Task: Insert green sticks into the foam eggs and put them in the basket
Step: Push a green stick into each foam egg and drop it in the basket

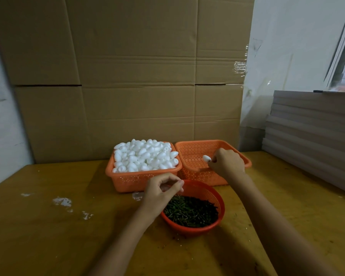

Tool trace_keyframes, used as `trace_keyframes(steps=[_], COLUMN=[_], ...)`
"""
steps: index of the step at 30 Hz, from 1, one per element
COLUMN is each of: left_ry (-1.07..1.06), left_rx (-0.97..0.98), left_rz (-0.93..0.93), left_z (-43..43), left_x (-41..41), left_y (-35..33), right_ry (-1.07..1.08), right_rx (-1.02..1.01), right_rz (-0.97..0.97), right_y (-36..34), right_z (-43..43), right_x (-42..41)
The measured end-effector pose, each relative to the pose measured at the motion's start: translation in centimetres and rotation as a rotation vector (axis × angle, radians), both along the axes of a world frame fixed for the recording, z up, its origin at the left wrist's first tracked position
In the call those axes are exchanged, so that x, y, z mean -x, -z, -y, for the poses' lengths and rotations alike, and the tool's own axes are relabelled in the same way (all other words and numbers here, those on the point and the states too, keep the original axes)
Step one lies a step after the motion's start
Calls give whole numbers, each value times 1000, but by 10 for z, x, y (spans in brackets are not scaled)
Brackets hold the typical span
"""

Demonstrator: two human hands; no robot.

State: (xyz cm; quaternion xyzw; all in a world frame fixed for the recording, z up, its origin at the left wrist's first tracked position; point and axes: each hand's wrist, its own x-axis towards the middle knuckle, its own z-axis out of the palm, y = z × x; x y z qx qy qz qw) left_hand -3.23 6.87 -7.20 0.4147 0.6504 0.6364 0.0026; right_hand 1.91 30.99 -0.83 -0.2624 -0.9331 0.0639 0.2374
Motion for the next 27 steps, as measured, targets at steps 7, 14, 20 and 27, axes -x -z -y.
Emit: trace_keyframes(steps=[7, 14, 20, 27], left_ry=[-1, 3, 4, 3], left_rx=[-3, -17, -10, -5], left_rz=[26, 49, 65, 64], left_z=[0, 0, 1, 1], left_x=[-2, -3, -3, -2], left_y=[-1, -2, -3, -2], right_ry=[-21, -22, -14, -5], right_rx=[-14, -96, -119, -149], right_rz=[33, 51, 78, 15], right_y=[-5, -13, -14, -14], right_z=[0, 5, 4, 6], right_x=[-8, -18, -19, -21])
